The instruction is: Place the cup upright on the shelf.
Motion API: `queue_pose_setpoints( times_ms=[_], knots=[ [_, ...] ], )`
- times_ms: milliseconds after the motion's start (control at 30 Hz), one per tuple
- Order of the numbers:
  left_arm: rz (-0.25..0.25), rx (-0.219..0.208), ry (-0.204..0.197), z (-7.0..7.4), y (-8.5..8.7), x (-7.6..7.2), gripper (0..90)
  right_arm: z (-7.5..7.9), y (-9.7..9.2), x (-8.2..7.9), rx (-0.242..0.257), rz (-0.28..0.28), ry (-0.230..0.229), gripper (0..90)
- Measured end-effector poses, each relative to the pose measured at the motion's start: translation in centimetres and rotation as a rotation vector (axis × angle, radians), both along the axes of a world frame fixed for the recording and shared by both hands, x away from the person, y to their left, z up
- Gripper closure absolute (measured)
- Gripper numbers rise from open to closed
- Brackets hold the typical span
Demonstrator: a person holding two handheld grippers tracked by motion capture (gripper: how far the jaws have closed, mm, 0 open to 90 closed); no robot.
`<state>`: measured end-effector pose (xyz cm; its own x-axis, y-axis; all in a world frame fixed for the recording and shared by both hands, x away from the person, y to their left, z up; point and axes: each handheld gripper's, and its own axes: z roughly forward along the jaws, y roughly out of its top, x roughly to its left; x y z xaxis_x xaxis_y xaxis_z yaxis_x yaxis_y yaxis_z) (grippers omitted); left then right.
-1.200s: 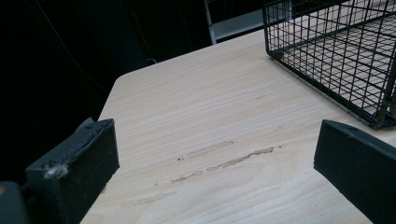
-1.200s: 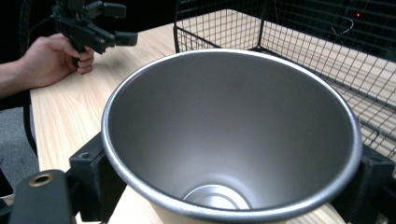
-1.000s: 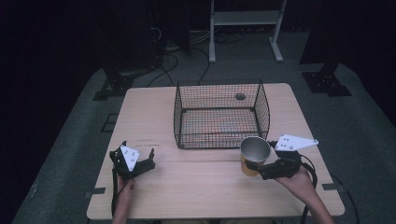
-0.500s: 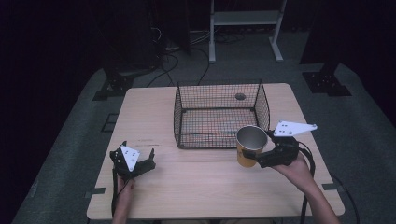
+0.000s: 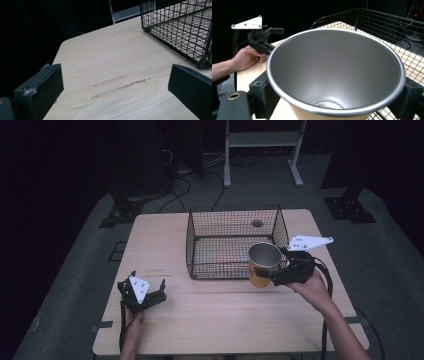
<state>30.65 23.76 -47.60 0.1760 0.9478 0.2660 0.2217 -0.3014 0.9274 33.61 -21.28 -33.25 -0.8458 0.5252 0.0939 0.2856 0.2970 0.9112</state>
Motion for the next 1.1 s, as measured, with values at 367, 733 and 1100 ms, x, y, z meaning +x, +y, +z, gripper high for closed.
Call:
queue_pose_setpoints(
  times_ms=[367,733,1100],
  knots=[
    [-0.001,-0.002,-0.001,0.0,0.0,0.0,0.0,1.3,0.7,1.8,-0.002,-0.004,0.002,12.7],
    [-0.002,-0.002,-0.002,0.0,0.0,0.0,0.0,2.4,1.3,3.6,-0.006,-0.014,0.009,12.6],
    [-0.001,-0.005,-0.002,0.0,0.0,0.0,0.0,2.2,1.9,5.9,-0.007,-0.036,0.025,12.6]
  ],
)
